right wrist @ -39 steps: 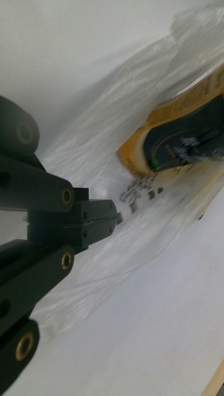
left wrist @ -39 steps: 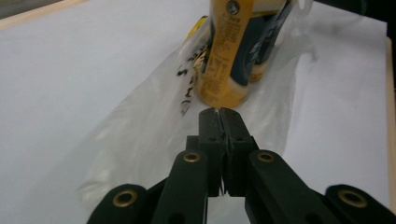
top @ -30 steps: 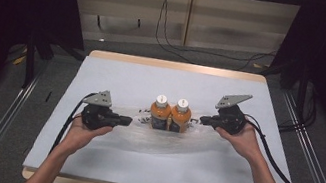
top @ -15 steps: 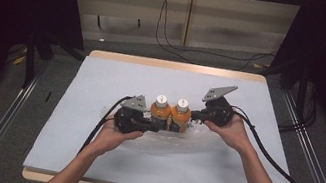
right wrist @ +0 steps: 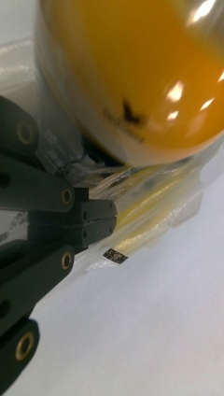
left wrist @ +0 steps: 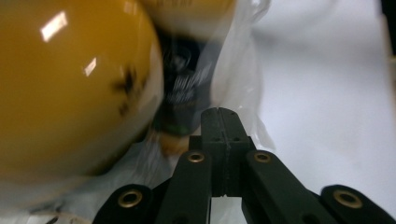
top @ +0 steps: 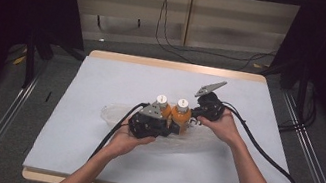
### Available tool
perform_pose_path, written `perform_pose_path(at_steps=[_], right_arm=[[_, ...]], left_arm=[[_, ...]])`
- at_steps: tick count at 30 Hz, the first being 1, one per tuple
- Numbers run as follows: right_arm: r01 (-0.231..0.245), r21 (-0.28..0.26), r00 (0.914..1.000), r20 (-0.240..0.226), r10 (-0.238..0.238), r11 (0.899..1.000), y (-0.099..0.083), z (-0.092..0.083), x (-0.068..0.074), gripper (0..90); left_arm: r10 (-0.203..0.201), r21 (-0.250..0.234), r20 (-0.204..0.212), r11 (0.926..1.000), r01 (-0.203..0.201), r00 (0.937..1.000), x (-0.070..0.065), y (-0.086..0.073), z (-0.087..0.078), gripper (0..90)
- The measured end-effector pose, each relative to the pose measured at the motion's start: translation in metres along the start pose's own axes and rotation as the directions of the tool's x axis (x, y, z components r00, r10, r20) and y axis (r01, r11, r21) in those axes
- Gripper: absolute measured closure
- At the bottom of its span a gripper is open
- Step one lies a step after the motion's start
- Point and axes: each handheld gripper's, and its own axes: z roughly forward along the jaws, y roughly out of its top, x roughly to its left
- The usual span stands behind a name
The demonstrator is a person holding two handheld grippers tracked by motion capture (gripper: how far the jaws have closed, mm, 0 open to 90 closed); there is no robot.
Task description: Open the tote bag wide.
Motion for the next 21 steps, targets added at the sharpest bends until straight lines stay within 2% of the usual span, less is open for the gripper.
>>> perform_pose_path(at_steps=[1,2,3,5,6,8,9,12,13,15,17,19,21], right_arm=[[-0.008,0.010,1.0000,-0.001,0.008,1.000,-0.001,0.004,0.000,90.0],[-0.012,0.017,0.9999,-0.005,0.012,1.000,-0.002,0.007,0.001,90.0],[-0.017,0.026,0.9998,-0.009,0.017,1.000,-0.004,0.010,0.001,90.0],[-0.032,0.051,0.9995,-0.006,0.032,0.998,-0.006,0.016,0.002,90.0],[-0.022,0.061,0.9998,0.000,0.022,0.998,-0.007,0.019,0.003,90.0],[-0.026,0.065,0.9997,0.006,0.025,0.998,-0.008,0.022,0.002,90.0],[-0.041,0.064,0.9992,-0.004,0.041,0.997,-0.009,0.022,0.001,90.0],[-0.049,0.066,0.9987,-0.011,0.050,0.997,-0.011,0.027,-0.001,90.0],[-0.055,0.065,0.9983,-0.015,0.056,0.996,-0.012,0.029,-0.001,90.0],[-0.058,0.062,0.9982,-0.015,0.059,0.996,-0.014,0.033,-0.002,90.0],[-0.059,0.065,0.9982,-0.009,0.059,0.996,-0.015,0.036,-0.002,90.0],[-0.065,0.066,0.9978,-0.007,0.066,0.996,-0.016,0.037,-0.002,90.0],[-0.069,0.064,0.9975,-0.010,0.069,0.996,-0.016,0.038,-0.002,90.0]], left_arm=[[0.006,0.011,-0.009,0.9999,-0.006,0.9999,0.000,-0.001,0.000,90.0],[-0.008,-0.002,-0.008,1.0000,0.008,0.9999,0.000,-0.004,0.002,90.0],[-0.005,-0.009,-0.012,1.0000,0.005,0.9999,0.000,-0.006,0.004,90.0],[-0.011,0.013,-0.023,0.9999,0.012,0.9997,-0.001,-0.011,0.007,90.0],[-0.014,0.016,-0.021,0.9998,0.014,0.9997,-0.001,-0.014,0.009,90.0],[-0.011,0.031,-0.039,0.9994,0.012,0.9992,0.002,-0.018,0.012,90.0],[-0.015,0.023,-0.044,0.9996,0.016,0.9989,0.002,-0.020,0.011,90.0],[0.001,0.017,-0.066,0.9999,0.000,0.9978,0.002,-0.021,0.010,90.0],[-0.008,-0.011,-0.072,0.9999,0.007,0.9974,0.001,-0.021,0.011,90.0],[-0.012,-0.008,-0.092,0.9999,0.011,0.9957,0.001,-0.022,0.010,90.0],[-0.018,-0.008,-0.092,0.9998,0.017,0.9956,0.002,-0.024,0.014,90.0],[-0.006,-0.008,-0.113,1.0000,0.005,0.9935,-0.001,-0.027,0.016,90.0],[-0.002,-0.014,-0.113,0.9999,0.000,0.9936,0.000,-0.027,0.016,90.0]])
